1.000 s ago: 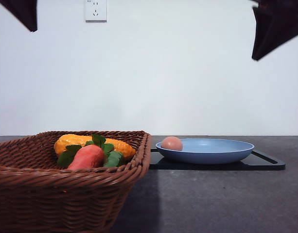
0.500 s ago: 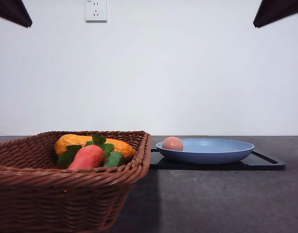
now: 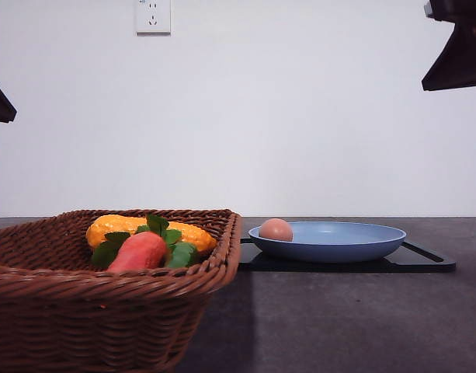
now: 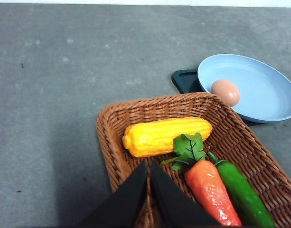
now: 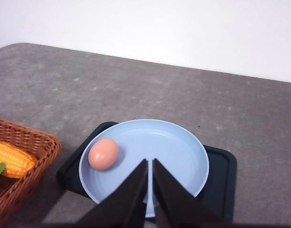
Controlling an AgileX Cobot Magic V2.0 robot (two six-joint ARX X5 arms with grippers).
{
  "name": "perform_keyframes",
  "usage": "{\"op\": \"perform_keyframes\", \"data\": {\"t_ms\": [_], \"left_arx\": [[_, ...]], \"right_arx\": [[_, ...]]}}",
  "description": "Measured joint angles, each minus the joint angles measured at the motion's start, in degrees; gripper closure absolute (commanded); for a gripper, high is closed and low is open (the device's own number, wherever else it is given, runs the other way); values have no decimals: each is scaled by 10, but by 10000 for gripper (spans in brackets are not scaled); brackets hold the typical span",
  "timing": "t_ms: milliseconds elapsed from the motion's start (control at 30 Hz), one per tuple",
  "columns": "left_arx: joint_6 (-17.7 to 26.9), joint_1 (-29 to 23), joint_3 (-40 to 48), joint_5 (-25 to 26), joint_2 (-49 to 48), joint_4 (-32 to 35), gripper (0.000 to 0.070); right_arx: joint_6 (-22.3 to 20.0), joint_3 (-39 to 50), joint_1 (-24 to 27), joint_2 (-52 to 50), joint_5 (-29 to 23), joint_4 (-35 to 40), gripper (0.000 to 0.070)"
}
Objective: Transfer egg from basket to plate and serve
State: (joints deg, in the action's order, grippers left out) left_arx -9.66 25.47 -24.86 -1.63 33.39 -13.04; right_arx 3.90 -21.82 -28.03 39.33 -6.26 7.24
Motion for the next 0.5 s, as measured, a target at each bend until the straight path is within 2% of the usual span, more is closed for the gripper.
{"op": "perform_keyframes", "data": {"t_ms": [400,500], "left_arx": [[-3,0,0,0,0,9,700],[0,3,0,-4,-15,-13,700]], "right_arx": [[0,0,0,0,0,-1,700],[0,0,0,0,0,-1,700]]}}
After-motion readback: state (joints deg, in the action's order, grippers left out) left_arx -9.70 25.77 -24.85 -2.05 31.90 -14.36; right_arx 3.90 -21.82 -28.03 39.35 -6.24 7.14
